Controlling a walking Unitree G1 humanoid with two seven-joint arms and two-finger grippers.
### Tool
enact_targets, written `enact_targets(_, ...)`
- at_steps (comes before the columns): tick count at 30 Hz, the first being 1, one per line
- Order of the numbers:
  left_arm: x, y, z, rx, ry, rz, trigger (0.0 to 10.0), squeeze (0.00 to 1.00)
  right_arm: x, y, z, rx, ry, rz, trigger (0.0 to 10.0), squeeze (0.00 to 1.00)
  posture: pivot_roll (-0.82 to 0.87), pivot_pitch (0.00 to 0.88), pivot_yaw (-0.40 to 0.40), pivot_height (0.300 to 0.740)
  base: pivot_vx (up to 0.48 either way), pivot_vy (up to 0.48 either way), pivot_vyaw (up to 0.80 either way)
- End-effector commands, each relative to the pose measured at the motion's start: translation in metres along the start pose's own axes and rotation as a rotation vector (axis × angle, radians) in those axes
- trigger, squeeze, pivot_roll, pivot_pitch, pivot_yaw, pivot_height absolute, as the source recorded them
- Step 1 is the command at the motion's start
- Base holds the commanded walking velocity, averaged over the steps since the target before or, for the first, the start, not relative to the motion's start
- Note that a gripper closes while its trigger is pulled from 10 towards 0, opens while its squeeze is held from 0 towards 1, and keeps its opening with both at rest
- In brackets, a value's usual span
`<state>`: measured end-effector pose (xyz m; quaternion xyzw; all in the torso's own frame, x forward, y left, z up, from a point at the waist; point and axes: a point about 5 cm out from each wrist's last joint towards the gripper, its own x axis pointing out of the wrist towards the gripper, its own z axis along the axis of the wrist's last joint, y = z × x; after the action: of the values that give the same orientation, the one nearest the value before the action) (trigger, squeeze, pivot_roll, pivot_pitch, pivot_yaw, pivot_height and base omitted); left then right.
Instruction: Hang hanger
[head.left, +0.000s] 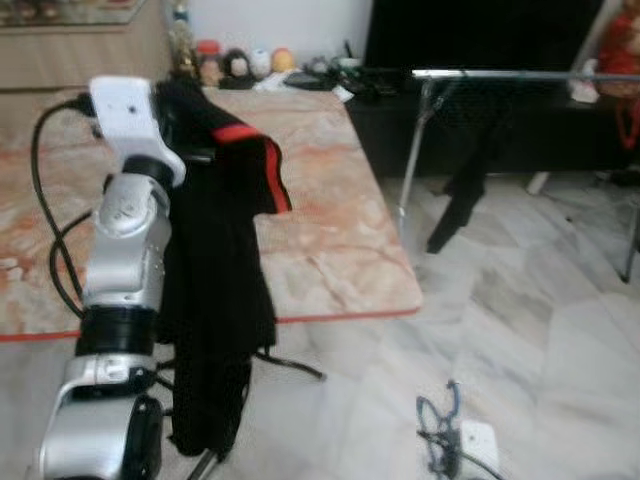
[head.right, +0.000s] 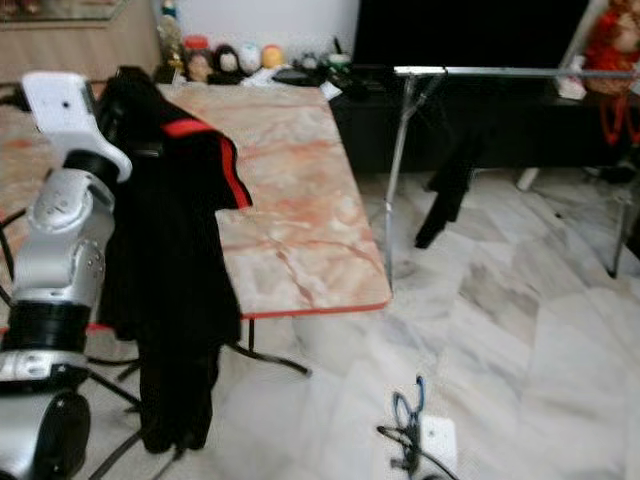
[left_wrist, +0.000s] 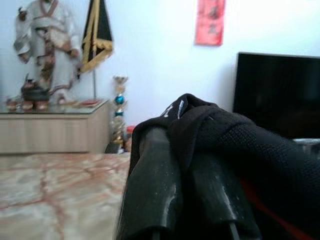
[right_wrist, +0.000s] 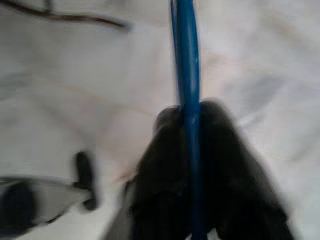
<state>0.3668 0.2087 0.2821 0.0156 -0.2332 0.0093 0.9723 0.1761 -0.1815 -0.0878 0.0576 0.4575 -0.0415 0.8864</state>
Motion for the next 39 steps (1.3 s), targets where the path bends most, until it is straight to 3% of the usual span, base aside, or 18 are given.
enact_targets(1, 0.008, -0.014, 0.012, -0.011, -0.061, -0.041, 10.0, 0.00, -0.002, -0.013, -0.001, 0.010, 0.000, -0.038, 10.0, 0.00, 0.01, 0.000, -0.056, 0.740, 0.330, 0.000, 0.00)
enact_targets(9, 0.008, -0.022, 0.008, -0.027, -0.059, -0.057, 10.0, 0.00, -0.002, -0.014, -0.001, 0.007, 0.002, -0.039, 10.0, 0.00, 0.00, 0.000, -0.054, 0.740, 0.333, 0.000, 0.00)
enact_targets(14, -0.002, -0.026, -0.005, -0.046, -0.003, -0.088, 10.0, 0.00, -0.002, -0.014, -0.002, 0.000, 0.006, -0.031, 10.0, 0.00, 0.01, 0.000, -0.054, 0.740, 0.197, 0.000, 0.00)
enact_targets(16, -0.023, -0.034, -0.037, 0.016, 0.148, -0.171, 10.0, 0.00, -0.002, -0.014, -0.002, -0.004, 0.007, -0.030, 10.0, 0.00, 0.01, 0.000, -0.054, 0.740, 0.000, 0.000, 0.00)
enact_targets(20, -0.040, -0.037, -0.056, 0.006, 0.241, -0.197, 10.0, 0.00, -0.002, -0.014, -0.003, -0.007, 0.009, -0.029, 10.0, 0.00, 0.01, 0.000, -0.051, 0.740, 0.000, 0.000, 0.00)
enact_targets(22, -0.068, -0.044, -0.078, 0.017, 0.369, -0.277, 10.0, 0.00, -0.003, -0.014, -0.004, -0.011, 0.012, -0.028, 10.0, 0.00, 0.01, 0.000, -0.050, 0.740, 0.000, 0.000, 0.00)
enact_targets(23, -0.068, -0.044, -0.078, 0.017, 0.369, -0.277, 10.0, 0.00, -0.003, -0.014, -0.004, -0.011, 0.012, -0.028, 10.0, 0.00, 0.01, 0.000, -0.050, 0.740, 0.000, 0.000, 0.00)
enact_targets(27, -0.095, -0.052, -0.090, 0.007, 0.461, -0.345, 10.0, 0.00, -0.003, -0.015, -0.006, -0.015, 0.016, -0.027, 10.0, 0.00, 0.01, 0.000, -0.048, 0.740, 0.000, 0.000, 0.00)
enact_targets(29, -0.099, -0.053, -0.092, 0.016, 0.474, -0.357, 10.0, 0.00, -0.003, -0.015, -0.006, -0.016, 0.017, -0.027, 10.0, 0.00, 0.01, 0.000, -0.047, 0.740, 0.000, 0.000, 0.00)
enact_targets(32, -0.119, -0.056, -0.099, 0.051, 0.536, -0.381, 10.0, 0.00, -0.003, -0.015, -0.007, -0.022, 0.021, -0.024, 10.0, 0.00, 0.01, 0.000, -0.047, 0.740, 0.000, 0.000, 0.00)
enact_targets(33, -0.124, -0.058, -0.101, 0.050, 0.552, -0.382, 10.0, 0.03, -0.003, -0.015, -0.007, -0.023, 0.022, -0.023, 10.0, 0.00, 0.01, 0.000, -0.047, 0.740, 0.000, 0.000, 0.00)
enact_targets(34, -0.129, -0.059, -0.102, 0.049, 0.565, -0.384, 10.0, 0.12, -0.003, -0.015, -0.007, -0.024, 0.022, -0.022, 10.0, 0.00, 0.01, 0.000, -0.045, 0.740, 0.000, 0.000, 0.00)
enact_targets(35, -0.129, -0.059, -0.102, 0.049, 0.565, -0.384, 10.0, 0.12, -0.003, -0.015, -0.007, -0.024, 0.022, -0.022, 10.0, 0.00, 0.01, 0.000, -0.045, 0.740, 0.000, 0.000, 0.00)
enact_targets(36, -0.135, -0.062, -0.103, 0.040, 0.582, -0.379, 10.0, 0.60, -0.003, -0.014, -0.008, -0.024, 0.023, -0.021, 10.0, 0.00, 0.01, 0.000, -0.045, 0.740, 0.000, 0.000, 0.00)
enact_targets(37, -0.137, -0.062, -0.103, 0.036, 0.587, -0.376, 10.0, 0.60, -0.003, -0.014, -0.008, -0.024, 0.023, -0.020, 10.0, 0.00, 0.01, 0.000, -0.045, 0.740, 0.000, 0.000, 0.00)
enact_targets(38, -0.139, -0.064, -0.103, 0.034, 0.592, -0.377, 10.0, 0.94, -0.003, -0.014, -0.008, -0.027, 0.024, -0.017, 10.0, 0.00, 0.01, 0.000, -0.045, 0.740, 0.000, 0.000, 0.00)
enact_targets(39, -0.139, -0.064, -0.103, 0.035, 0.593, -0.378, 10.0, 0.94, -0.003, -0.014, -0.008, -0.028, 0.024, -0.017, 10.0, 0.00, 0.01, 0.000, -0.045, 0.740, 0.000, 0.000, 0.00)
